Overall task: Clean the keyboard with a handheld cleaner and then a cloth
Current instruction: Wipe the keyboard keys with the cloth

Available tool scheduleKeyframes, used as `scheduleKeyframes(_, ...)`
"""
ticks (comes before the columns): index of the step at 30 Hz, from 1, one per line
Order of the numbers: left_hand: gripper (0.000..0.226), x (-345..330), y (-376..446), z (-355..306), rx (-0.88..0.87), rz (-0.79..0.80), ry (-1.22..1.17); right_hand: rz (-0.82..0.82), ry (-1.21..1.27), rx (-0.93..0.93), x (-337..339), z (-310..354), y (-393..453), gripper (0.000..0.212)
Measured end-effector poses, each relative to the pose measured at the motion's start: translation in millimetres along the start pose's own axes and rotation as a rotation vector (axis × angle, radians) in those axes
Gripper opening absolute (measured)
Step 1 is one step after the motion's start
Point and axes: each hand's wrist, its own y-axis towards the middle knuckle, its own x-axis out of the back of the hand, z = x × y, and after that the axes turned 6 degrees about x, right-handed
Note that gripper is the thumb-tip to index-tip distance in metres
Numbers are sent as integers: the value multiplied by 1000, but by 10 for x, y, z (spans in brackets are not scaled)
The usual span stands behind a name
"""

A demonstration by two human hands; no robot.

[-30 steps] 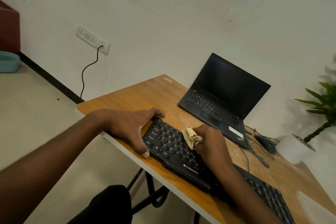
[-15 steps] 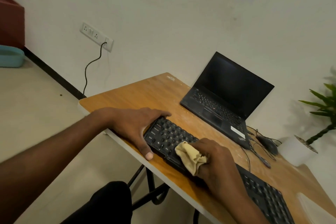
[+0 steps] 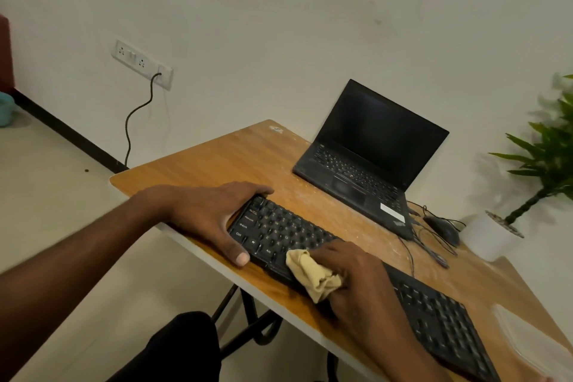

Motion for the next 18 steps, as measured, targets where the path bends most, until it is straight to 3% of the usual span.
scheduleKeyframes(4, 128, -34, 36, -71, 2, -14, -25, 9, 29, 18, -1, -31, 26, 40)
scheduleKeyframes(11, 127, -43, 64, -79, 15, -19, -27, -163, -74, -75, -93, -523, 546, 30)
scheduleKeyframes(18, 131, -59, 77, -97, 23, -33, -32, -161, -24, -30, -106, -326, 187, 44)
